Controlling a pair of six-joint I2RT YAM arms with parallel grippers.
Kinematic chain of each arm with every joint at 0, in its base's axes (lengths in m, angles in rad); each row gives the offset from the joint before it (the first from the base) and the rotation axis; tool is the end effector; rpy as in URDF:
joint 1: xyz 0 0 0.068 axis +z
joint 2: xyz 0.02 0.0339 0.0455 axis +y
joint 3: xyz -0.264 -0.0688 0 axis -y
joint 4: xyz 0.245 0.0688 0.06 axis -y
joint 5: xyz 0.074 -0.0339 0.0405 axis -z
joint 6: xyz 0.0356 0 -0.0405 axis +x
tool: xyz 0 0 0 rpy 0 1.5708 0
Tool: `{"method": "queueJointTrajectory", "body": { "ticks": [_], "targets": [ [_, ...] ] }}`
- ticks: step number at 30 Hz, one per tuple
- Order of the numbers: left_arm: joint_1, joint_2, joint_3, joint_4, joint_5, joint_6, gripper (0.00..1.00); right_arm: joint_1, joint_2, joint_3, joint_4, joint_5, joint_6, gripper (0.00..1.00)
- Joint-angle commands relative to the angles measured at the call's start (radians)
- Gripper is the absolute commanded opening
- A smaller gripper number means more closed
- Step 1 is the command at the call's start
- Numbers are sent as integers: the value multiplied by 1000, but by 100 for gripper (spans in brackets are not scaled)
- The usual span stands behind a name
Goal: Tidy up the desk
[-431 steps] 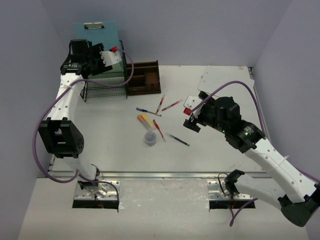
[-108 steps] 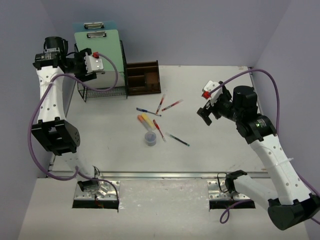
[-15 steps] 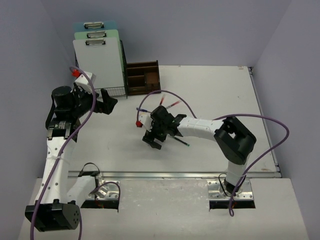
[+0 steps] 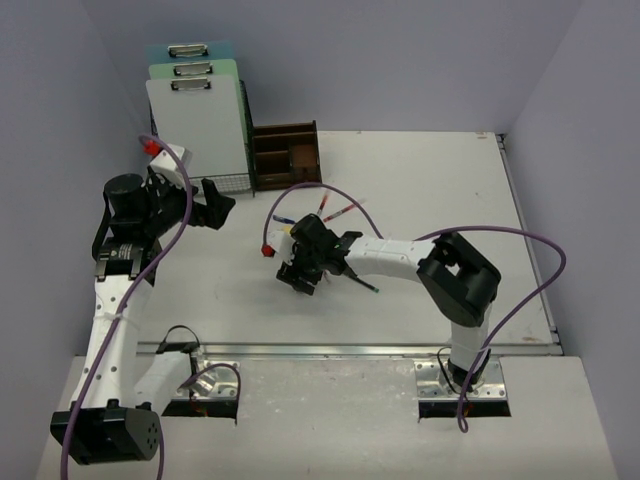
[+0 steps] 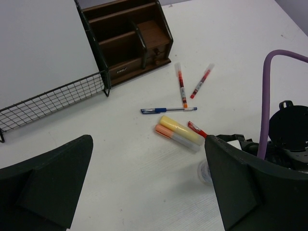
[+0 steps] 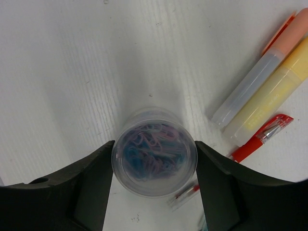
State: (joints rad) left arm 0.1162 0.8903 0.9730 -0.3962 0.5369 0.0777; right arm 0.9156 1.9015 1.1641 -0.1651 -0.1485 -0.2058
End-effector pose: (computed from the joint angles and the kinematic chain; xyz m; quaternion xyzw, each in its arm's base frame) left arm 0.1934 0.0042 0.3665 0.1409 0.7827 -0.1586 0.5851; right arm 0.2366 0.3165 0.1572 -0.5216 0.7849 0.1794 0.2823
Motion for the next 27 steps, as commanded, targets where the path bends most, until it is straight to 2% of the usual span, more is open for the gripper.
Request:
{"method": "queueJointTrajectory", "body": {
  "ticks": [1,4,9,12,19,27],
  "targets": [
    [-1,-25,-4,47,11,1,100,3,3,23,25,-1,-7,55],
    [-1,-26,-6,54,10,2,100,3,-6,27,-1,-8,-16,37],
    [-1,-35,-12,63,10,-4,100,0,-72,73,-70,-21,-47,16],
    [-1,-40,-18,68,11,-8,100,-17,-115,125,-122,-28,-78,7],
    [-1,-42,-22,83,7,-20,100,-147,-111,349,-202,-31,-169,1],
    [0,-24,-24,92,11,-54,100,-296,79,663,-191,39,-220,0]
  ]
}}
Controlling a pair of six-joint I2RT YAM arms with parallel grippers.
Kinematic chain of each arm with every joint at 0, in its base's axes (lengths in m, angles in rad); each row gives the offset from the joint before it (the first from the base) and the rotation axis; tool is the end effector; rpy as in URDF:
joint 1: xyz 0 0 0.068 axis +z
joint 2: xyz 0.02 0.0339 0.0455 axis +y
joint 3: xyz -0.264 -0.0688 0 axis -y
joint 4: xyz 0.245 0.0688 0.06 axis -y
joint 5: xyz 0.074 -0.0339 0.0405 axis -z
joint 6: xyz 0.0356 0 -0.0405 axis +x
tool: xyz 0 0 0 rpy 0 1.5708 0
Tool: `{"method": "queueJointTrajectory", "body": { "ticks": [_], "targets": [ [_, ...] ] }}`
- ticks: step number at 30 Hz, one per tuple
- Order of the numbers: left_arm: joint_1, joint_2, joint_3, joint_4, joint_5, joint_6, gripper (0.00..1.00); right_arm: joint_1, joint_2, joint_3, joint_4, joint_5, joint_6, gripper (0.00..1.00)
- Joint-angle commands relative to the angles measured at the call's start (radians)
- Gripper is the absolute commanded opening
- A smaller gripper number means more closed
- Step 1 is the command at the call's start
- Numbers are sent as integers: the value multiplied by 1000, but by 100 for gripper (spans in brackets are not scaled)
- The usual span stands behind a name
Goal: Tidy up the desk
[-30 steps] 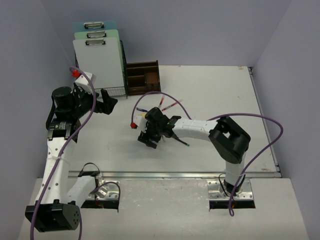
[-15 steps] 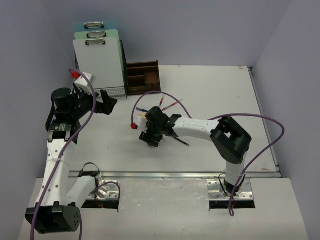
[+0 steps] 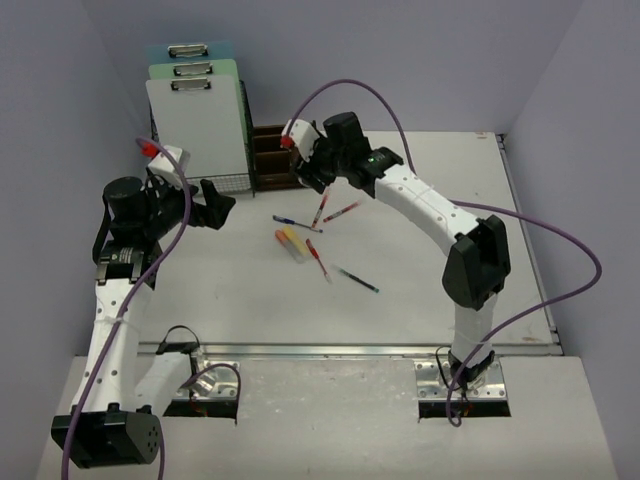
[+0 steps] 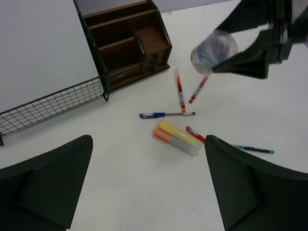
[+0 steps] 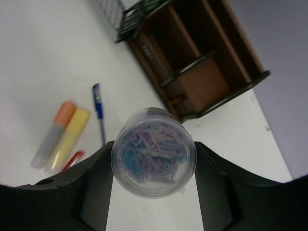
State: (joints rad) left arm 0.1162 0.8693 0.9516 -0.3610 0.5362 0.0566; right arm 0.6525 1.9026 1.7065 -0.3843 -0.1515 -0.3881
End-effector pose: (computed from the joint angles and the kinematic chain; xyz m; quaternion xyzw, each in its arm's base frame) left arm 0.1903 0.0039 0.3663 0.1365 0.7744 -0.1606 0.5966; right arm 0.3537 0.2771 0.3143 -0.4674 0.7434 0.1285 0.4609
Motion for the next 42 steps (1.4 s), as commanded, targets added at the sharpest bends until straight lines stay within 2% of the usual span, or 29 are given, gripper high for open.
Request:
{"method": "queueJointTrajectory", "body": {
  "ticks": [1,12,18,37,41,42],
  "targets": [
    [-1,-4,-6,68,14,-40,100,-48,108,142,47,49,-35,0],
    [0,-17,-42,90,12,-46,100,-75,274,275,261,74,-26,0],
    [-1,-28,-62,89,8,-47,100,-81,357,370,271,69,-31,0],
    [0,-41,-86,93,8,-40,100,-106,487,410,397,119,-67,3],
    [0,-41,-90,96,12,-40,100,-111,495,413,423,129,-69,7],
    [-1,-42,-91,94,13,-40,100,-113,497,412,432,130,-67,14]
  ]
}}
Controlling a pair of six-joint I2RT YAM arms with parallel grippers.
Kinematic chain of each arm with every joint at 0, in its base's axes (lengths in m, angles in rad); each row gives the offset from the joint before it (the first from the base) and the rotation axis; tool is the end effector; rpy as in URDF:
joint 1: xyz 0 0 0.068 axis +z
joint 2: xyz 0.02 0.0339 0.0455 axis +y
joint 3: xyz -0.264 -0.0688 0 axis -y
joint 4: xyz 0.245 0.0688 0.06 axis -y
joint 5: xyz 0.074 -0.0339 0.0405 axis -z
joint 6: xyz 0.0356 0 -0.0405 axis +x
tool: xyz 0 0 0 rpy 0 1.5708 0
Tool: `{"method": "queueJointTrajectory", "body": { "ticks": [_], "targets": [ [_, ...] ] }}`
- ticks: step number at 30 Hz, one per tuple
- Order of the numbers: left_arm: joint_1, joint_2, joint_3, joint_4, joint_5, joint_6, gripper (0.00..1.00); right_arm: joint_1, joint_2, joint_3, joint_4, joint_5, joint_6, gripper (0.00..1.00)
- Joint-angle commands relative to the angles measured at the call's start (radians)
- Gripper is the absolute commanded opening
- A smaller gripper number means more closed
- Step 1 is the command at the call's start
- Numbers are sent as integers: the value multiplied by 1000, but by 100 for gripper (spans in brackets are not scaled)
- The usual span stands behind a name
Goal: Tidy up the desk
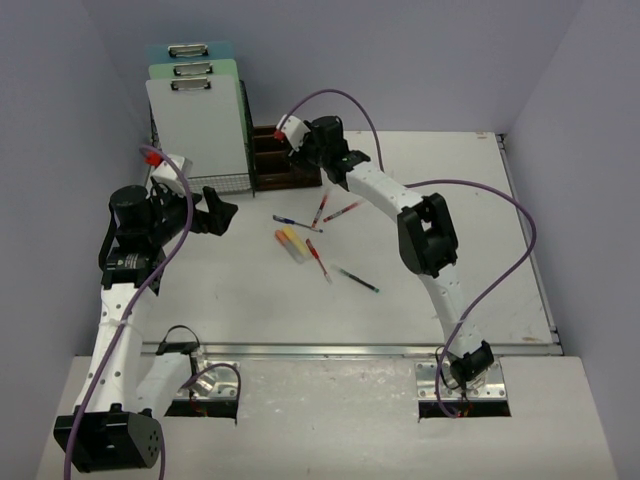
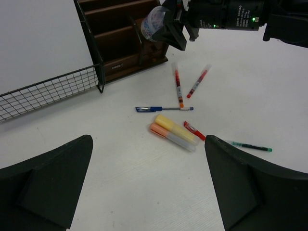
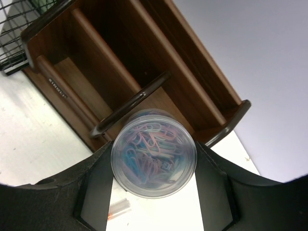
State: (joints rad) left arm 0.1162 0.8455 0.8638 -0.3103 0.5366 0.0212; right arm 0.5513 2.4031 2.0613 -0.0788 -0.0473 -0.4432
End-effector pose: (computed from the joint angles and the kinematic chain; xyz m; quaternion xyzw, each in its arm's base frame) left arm 0.1897 0.0038 0.3454 0.1213 0.7804 -0.1727 0.5886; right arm 0.4814 0.2980 0.2209 -0.4115 0.7312 0.0492 0.5419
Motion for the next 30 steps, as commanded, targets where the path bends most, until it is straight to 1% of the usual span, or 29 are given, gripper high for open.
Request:
{"method": "queueJointTrajectory", "body": {
  "ticks": [1,4,7,8,9,12,15,21,25,28,30],
  "targets": [
    [-1,-19,-3,44,13,-4,100,-11,-1,57,127,26,-13,18],
    [0,-17,-6,48,14,-4,100,-13,14,72,135,26,-20,23],
    [0,-20,-3,44,14,-3,100,-13,34,111,132,35,-17,49],
    [-1,-20,-3,43,15,-1,100,-13,36,111,136,36,-17,64],
    [-1,-20,-2,40,13,0,100,-14,37,111,142,37,-21,72],
    [-1,-22,0,37,10,6,100,-14,39,115,142,39,-23,82],
    [0,-22,-2,36,10,6,100,-16,33,114,143,37,-23,87],
    [0,-27,-2,35,6,4,100,-14,4,93,152,36,-35,89],
    [0,-30,14,9,15,49,100,-14,-84,61,118,30,-13,89],
    [-1,-5,67,-52,55,125,100,-14,-176,27,26,18,25,91],
    [-1,35,101,-94,60,148,100,-14,-266,-45,-26,12,43,93]
  ]
}}
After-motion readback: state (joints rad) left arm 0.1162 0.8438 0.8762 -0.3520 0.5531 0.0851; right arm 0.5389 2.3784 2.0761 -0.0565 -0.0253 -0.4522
